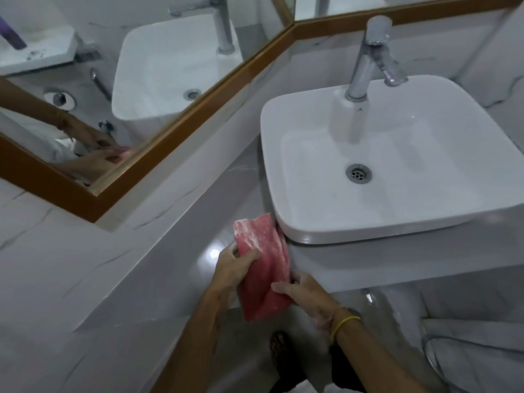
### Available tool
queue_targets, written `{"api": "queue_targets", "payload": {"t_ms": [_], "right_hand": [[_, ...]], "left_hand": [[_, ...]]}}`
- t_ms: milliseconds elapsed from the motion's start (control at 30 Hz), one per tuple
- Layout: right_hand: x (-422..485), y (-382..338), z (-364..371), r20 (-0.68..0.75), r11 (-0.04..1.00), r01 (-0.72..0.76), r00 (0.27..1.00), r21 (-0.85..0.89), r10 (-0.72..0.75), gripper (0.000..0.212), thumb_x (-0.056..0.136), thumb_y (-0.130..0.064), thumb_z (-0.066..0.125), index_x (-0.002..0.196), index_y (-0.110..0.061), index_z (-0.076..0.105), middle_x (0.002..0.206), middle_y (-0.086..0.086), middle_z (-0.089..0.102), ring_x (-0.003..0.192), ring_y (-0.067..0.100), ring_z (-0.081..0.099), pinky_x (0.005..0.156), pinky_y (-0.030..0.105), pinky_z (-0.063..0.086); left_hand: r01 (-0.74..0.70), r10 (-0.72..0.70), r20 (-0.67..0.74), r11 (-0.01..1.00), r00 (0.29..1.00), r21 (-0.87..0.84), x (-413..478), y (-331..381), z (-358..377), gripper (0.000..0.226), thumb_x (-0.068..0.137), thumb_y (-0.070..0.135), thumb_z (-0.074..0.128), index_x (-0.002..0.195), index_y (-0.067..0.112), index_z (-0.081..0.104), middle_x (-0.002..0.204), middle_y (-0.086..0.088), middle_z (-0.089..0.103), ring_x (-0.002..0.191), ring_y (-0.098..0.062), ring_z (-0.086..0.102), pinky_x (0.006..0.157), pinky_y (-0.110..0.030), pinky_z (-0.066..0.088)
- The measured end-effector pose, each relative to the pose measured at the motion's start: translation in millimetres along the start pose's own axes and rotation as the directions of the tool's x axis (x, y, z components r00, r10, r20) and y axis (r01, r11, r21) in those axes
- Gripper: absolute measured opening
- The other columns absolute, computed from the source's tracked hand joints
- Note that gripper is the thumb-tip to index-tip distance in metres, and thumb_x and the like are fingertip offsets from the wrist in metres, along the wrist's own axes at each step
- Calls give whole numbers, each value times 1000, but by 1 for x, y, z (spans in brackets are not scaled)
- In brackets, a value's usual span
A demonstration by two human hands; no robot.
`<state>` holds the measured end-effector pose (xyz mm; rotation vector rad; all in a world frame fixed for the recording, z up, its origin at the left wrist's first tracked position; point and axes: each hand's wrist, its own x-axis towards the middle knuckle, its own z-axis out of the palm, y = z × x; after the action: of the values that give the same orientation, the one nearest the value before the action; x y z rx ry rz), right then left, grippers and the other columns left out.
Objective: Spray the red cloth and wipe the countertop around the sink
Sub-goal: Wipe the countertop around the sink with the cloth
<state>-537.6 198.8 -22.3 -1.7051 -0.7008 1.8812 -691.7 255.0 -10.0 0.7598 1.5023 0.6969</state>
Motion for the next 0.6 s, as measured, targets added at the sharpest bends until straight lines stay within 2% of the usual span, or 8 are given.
{"api": "queue_targets", "payload": {"t_ms": [133, 200, 267, 333, 400, 467, 533, 600], "right_hand": [[-15, 8, -14, 53, 975, 19, 998, 221, -31, 65, 74, -16, 80, 129, -6, 47, 122, 15, 64, 106, 27, 66, 81, 35, 60], [-25, 10, -21, 129, 956, 51, 987, 289, -92, 64, 75, -9, 79, 130, -13, 47, 123, 13, 64, 106, 26, 67, 75, 32, 60], [-38, 11, -28, 207, 949, 89, 966, 304, -157, 61, 72, -9, 80, 126, -16, 52, 119, 10, 68, 108, 24, 66, 84, 34, 58], [-50, 14, -35, 229, 949, 134, 952, 284, -203, 62, 66, -18, 83, 122, -15, 56, 119, 9, 69, 113, 24, 63, 92, 34, 54], [-61, 17, -42, 199, 941, 157, 954, 300, -222, 69, 57, -30, 89, 117, -18, 58, 116, 6, 71, 113, 22, 64, 93, 33, 54], [-74, 22, -52, 132, 933, 182, 964, 309, -232, 73, 51, -41, 90, 112, -20, 57, 107, -1, 75, 105, 16, 68, 84, 27, 56], [-86, 26, -61, 75, 931, 199, 970, 306, -232, 76, 54, -41, 89, 118, -19, 54, 111, 5, 73, 104, 20, 69, 83, 31, 57], [-101, 37, -77, 0, 914, 236, 968, 329, -250, 70, 64, -34, 86, 124, -18, 53, 115, 11, 70, 106, 28, 68, 84, 37, 57]], "left_hand": [[-17, 20, 52, 998, 998, -55, -30, 9, 1, 18, 82, 12, 66, 98, 20, 67, 81, 2, 77, 70, -12, 73, 52, -21, 53], [-26, 31, 122, 999, 992, -48, -52, 10, 0, 19, 83, 14, 67, 99, 22, 66, 86, 4, 78, 77, -13, 74, 56, -22, 55], [-38, 45, 208, 999, 977, -37, -71, 13, 0, 22, 81, 16, 71, 103, 20, 65, 93, 1, 78, 84, -15, 74, 61, -23, 56], [-61, 66, 299, 998, 952, -24, -85, 22, 2, 31, 75, 22, 77, 104, 20, 65, 97, -1, 77, 89, -17, 73, 65, -23, 56], [-93, 91, 364, 996, 927, -11, -92, 34, 10, 32, 69, 27, 82, 98, 25, 69, 97, 1, 77, 90, -17, 73, 65, -21, 57], [-129, 119, 395, 992, 911, 1, -95, 46, 26, 26, 68, 32, 82, 92, 34, 72, 97, 6, 77, 89, -13, 73, 63, -18, 56], [-174, 148, 414, 985, 898, 24, -95, 56, 44, 33, 65, 43, 84, 95, 34, 72, 97, 9, 76, 89, -9, 73, 63, -15, 55], [-199, 153, 440, 978, 885, 58, -95, 57, 71, 42, 64, 41, 80, 101, 25, 69, 95, 8, 77, 88, -9, 73, 62, -15, 55]]}}
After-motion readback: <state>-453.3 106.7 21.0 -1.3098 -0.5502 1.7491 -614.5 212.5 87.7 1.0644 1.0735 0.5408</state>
